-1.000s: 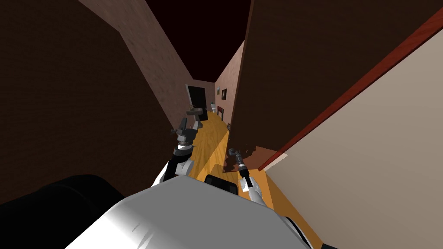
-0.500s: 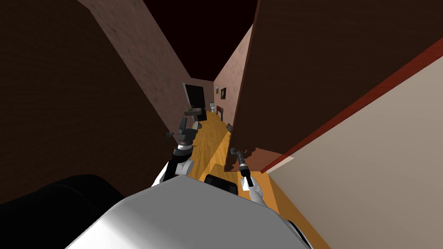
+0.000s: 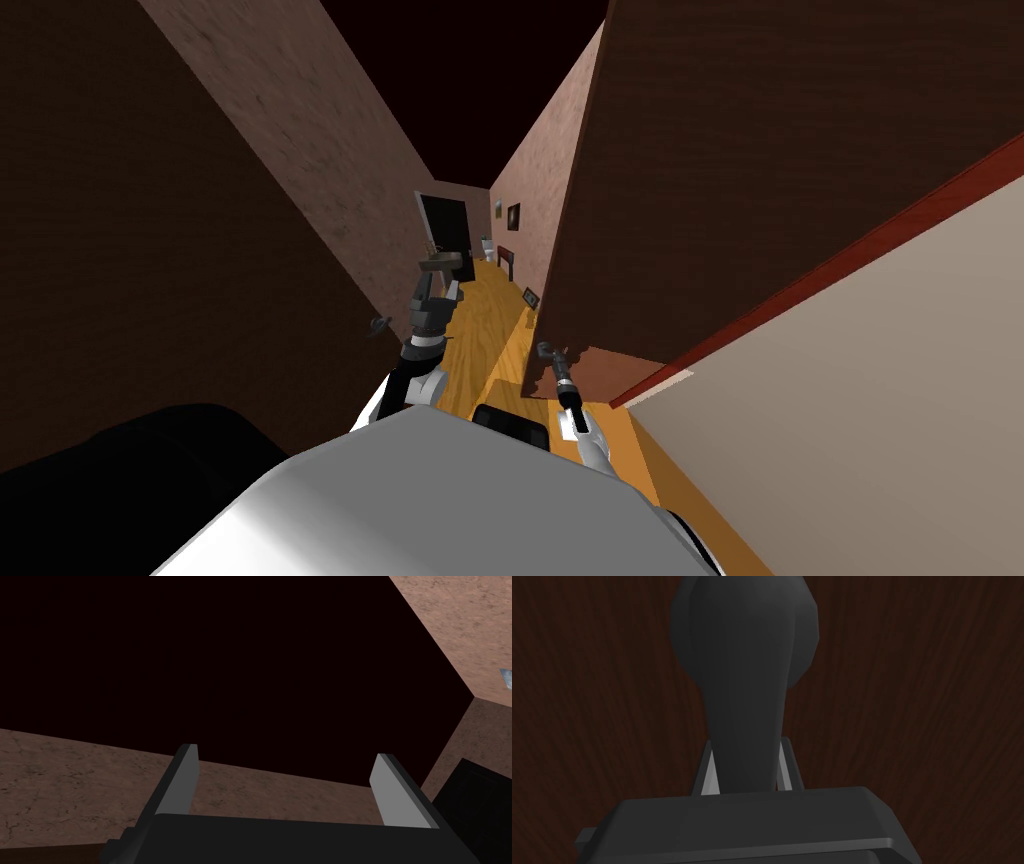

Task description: Push the door open

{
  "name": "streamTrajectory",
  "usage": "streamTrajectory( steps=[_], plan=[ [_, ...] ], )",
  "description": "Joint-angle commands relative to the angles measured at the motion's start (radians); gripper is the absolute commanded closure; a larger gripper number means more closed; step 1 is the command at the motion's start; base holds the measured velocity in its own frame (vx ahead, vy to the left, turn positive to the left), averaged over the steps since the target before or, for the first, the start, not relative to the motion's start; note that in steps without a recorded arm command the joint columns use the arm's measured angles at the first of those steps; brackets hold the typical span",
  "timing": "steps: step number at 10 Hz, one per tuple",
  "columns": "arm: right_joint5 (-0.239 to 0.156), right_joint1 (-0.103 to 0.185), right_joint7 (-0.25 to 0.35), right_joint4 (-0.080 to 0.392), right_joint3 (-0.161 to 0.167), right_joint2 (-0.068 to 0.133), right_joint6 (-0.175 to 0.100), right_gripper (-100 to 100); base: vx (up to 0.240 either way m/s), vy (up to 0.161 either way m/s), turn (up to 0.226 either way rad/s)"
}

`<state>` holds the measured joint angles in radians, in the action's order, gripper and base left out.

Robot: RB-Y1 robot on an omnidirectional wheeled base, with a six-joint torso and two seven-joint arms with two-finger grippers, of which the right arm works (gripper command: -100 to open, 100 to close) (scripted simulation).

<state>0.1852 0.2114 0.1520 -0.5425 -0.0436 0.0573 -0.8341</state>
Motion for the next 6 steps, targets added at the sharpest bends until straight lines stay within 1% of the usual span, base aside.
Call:
streamTrajectory(
  steps=[1, 5, 6],
  plan=[
    [-0.014, 0.006, -0.011, -0.006, -0.017, -0.005, 0.002, 100, 0.171, 0.147, -0.059],
    [-0.039, 0.005, -0.034, -0.006, -0.049, -0.027, 0.009, 100, 0.165, 0.125, -0.056],
    [-0.04, 0.005, -0.03, -0.003, -0.053, -0.011, 0.009, 100, 0.071, 0.031, -0.039]
  ],
)
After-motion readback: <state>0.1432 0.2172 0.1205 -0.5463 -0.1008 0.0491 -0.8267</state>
